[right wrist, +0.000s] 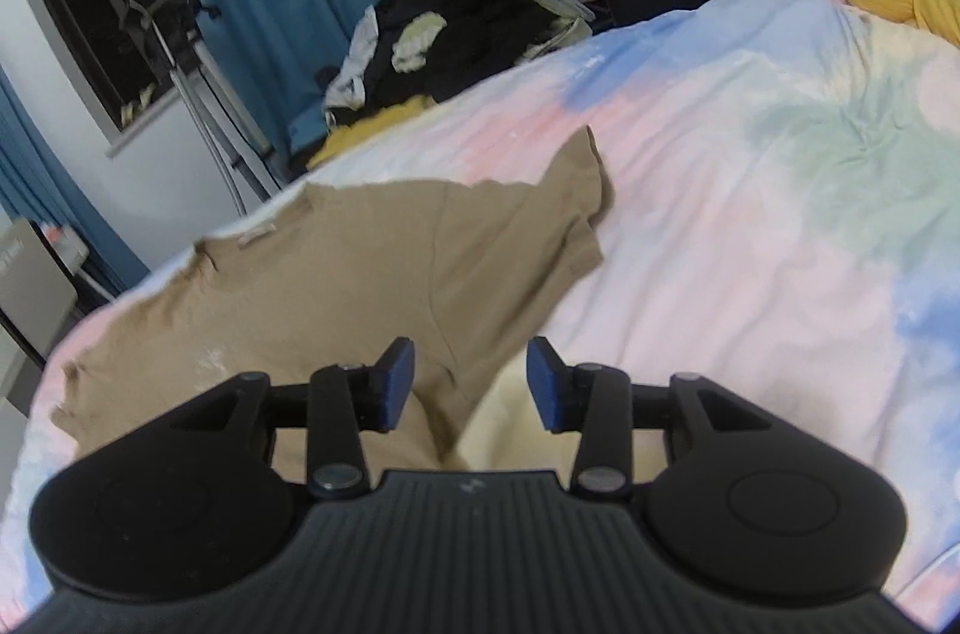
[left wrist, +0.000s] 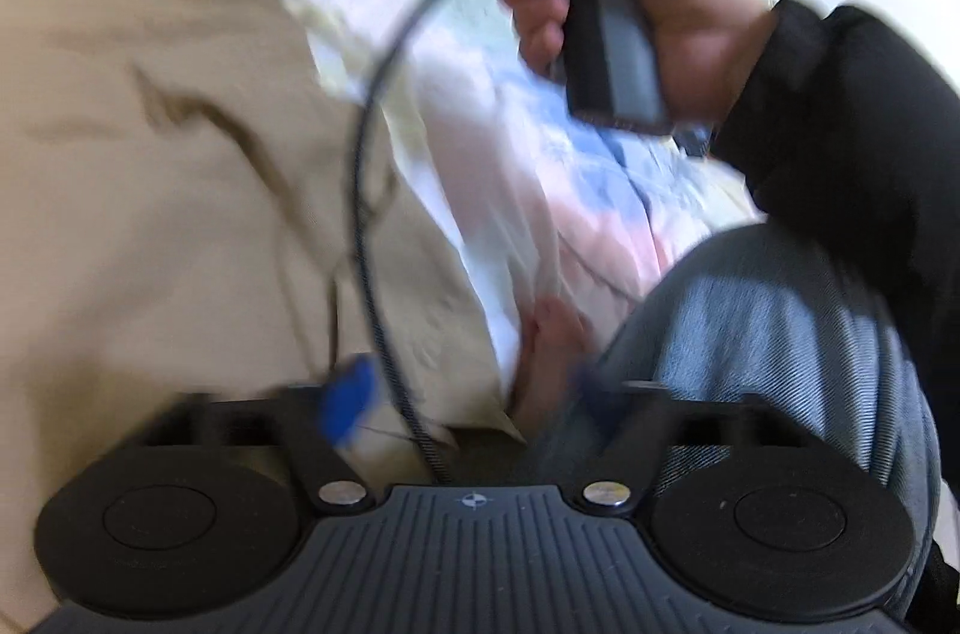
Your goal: Fold clothes
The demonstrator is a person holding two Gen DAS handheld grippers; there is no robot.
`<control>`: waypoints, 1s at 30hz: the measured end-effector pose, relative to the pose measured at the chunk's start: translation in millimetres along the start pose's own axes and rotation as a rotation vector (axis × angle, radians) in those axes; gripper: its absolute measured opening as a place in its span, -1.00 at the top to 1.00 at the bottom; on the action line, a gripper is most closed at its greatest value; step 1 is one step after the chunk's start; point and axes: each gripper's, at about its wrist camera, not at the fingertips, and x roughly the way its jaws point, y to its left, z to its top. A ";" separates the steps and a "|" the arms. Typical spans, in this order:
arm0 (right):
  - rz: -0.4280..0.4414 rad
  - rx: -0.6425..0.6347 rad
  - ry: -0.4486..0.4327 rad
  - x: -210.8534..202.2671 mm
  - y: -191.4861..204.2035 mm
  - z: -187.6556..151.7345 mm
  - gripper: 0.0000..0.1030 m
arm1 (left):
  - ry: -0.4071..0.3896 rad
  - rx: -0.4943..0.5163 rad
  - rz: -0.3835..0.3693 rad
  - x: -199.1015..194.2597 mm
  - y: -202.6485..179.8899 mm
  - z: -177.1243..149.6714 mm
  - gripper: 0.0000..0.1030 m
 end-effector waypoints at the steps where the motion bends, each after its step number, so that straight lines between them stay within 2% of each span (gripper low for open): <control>1: 0.015 0.036 0.001 2.5 -3.5 1.6 0.14 | -0.005 0.027 0.036 -6.7 -0.7 0.0 -0.74; 3: 0.032 0.093 -0.003 8.4 -8.9 5.4 0.10 | -0.001 0.044 0.136 -16.4 3.3 1.3 -0.74; 5: 0.024 0.122 -0.016 16.3 -11.0 10.3 0.04 | -0.023 0.018 0.224 -27.5 13.8 4.2 -0.74; 8: 0.035 0.196 -0.014 33.1 -14.6 14.4 -0.20 | -0.081 -0.075 0.301 -42.9 35.6 13.4 -0.74; 11: 0.038 0.284 0.038 58.4 -21.4 12.3 -0.20 | -0.146 -0.171 0.357 -48.5 56.1 27.2 -0.74; 14: 0.031 0.285 0.063 81.3 -25.0 10.4 -0.20 | -0.199 -0.247 0.396 -56.9 74.2 34.8 -0.75; 18: 0.031 0.305 0.060 108.7 -33.3 11.5 -0.20 | -0.235 -0.335 0.408 -68.3 95.6 36.1 -0.75; 21: 0.039 0.340 0.013 124.5 -41.8 12.7 -0.20 | -0.251 -0.353 0.415 -69.0 103.9 40.2 -0.75; 25: 0.044 0.290 -0.074 139.5 -39.9 19.7 -0.19 | -0.267 -0.336 0.426 -75.2 113.1 47.2 -0.76; 26: 0.050 0.271 -0.089 142.8 -37.7 22.0 -0.06 | -0.273 -0.336 0.432 -76.5 115.3 48.0 -0.76; 27: 0.060 0.247 -0.103 145.9 -34.9 24.5 0.34 | -0.279 -0.338 0.438 -78.0 117.3 48.6 -0.76; 29: 0.058 0.208 -0.122 148.6 -28.7 28.9 0.78 | -0.289 -0.350 0.441 -82.4 121.0 47.1 -0.76; 30: 0.059 0.195 -0.132 148.5 -25.3 30.9 0.80 | -0.295 -0.357 0.440 -84.4 122.4 47.2 -0.76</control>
